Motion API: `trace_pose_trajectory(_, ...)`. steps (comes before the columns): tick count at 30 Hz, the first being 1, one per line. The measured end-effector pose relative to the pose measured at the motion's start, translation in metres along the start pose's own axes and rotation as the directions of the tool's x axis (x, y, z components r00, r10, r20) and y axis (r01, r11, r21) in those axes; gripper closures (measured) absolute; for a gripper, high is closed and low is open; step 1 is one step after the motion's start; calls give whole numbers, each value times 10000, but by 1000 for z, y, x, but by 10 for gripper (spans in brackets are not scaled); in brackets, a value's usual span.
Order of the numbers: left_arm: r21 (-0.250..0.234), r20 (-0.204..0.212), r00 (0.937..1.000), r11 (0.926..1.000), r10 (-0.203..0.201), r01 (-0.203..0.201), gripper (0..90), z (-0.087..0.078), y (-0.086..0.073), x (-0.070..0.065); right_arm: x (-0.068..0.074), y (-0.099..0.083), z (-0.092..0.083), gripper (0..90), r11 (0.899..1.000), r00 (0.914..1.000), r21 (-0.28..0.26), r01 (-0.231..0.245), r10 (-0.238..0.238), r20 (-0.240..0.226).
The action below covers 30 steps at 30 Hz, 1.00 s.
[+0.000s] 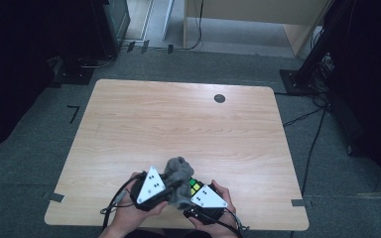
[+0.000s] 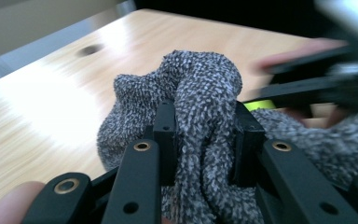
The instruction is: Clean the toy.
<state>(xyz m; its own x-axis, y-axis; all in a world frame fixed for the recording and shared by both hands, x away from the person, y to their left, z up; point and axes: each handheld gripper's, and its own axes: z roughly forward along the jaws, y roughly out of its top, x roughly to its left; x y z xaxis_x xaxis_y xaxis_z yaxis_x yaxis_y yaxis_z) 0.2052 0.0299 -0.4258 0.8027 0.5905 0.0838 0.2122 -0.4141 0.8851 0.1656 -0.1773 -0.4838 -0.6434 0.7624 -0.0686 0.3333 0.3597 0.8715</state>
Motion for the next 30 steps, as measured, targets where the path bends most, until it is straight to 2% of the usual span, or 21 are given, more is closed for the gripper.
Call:
trace_pose_trajectory(1,-175,355,9991,9995,-250,256,699,-2,0,1,-1,1,-2,343,9997,9997,-133,-188,187,-129)
trace_pose_trajectory(2,-457,874,9958,9985,-267,308,698,-3,1,-2,-2,2,-3,343,9994,9996,-251,-218,214,-190)
trace_pose_trajectory(3,-666,1230,9924,9977,-76,159,690,-4,3,-9,-2,2,-3,343,9994,9997,-297,-167,161,-197)
trace_pose_trajectory(5,-732,1549,9864,9963,557,-447,671,-2,7,-21,0,3,-2,343,9996,9999,-265,30,-34,-140)
trace_pose_trajectory(7,-699,1536,9851,9953,776,-675,665,-1,7,-25,0,2,-2,343,9997,9999,-222,72,-75,-97)
trace_pose_trajectory(9,-575,1165,9912,9968,625,-561,667,0,4,-18,0,2,-4,343,9996,9997,-188,232,-232,20)
trace_pose_trajectory(11,-356,619,9979,9992,195,-173,680,0,0,-5,1,1,-5,343,9993,9994,-167,341,-339,116)
trace_pose_trajectory(13,-145,674,9965,9986,-501,512,704,2,-6,10,-1,2,-8,343,9989,9998,-424,222,-221,9)
trace_pose_trajectory(14,-122,1055,9893,9947,-1003,1022,717,3,-9,17,-1,2,-9,343,9983,9998,-537,223,-223,-1)
trace_pose_trajectory(15,-140,1629,9748,9875,-1526,1570,724,5,-13,23,-2,3,-10,343,9976,9998,-658,223,-223,4)
trace_pose_trajectory(16,-172,2287,9517,9766,-2047,2142,727,8,-17,27,-2,3,-12,343,9966,9998,-804,204,-208,-34)
trace_pose_trajectory(18,-132,3343,9020,9557,-2730,2942,728,13,-23,33,-3,3,-15,343,9935,9997,-1120,181,-198,-136)
trace_pose_trajectory(19,-36,3654,8842,9495,-2909,3139,728,16,-25,36,-3,3,-17,343,9924,9997,-1219,186,-207,-156)
trace_pose_trajectory(20,146,3859,8711,9461,-3038,3235,727,18,-28,38,-4,3,-18,343,9917,9994,-1250,289,-308,-127)
trace_pose_trajectory(21,359,3895,8661,9448,-3132,3256,726,21,-30,40,-4,3,-19,343,9916,9993,-1246,334,-351,-111)
trace_pose_trajectory(23,570,3570,8838,9515,-3023,3024,725,23,-33,39,-5,2,-20,343,9902,9995,-1374,236,-260,-157)
trace_pose_trajectory(24,570,3570,8838,9515,-3023,3024,726,23,-33,39,-6,3,-20,343,9899,9996,-1410,162,-191,-192)
trace_pose_trajectory(25,233,3579,8838,9491,-3013,3141,729,17,-29,37,-6,3,-20,343,9902,9997,-1395,110,-141,-216)
trace_pose_trajectory(28,-468,3911,8843,9540,-2552,2960,728,6,-18,33,-5,3,-17,343,9932,9990,-1145,213,-257,-373)
trace_pose_trajectory(29,-473,3930,8874,9585,-2410,2813,725,5,-15,32,-4,1,-16,343,9940,9989,-1039,339,-369,-273)
trace_pose_trajectory(30,-420,3736,9004,9656,-2231,2566,723,5,-14,29,-3,1,-15,342,9946,9991,-981,328,-352,-230)
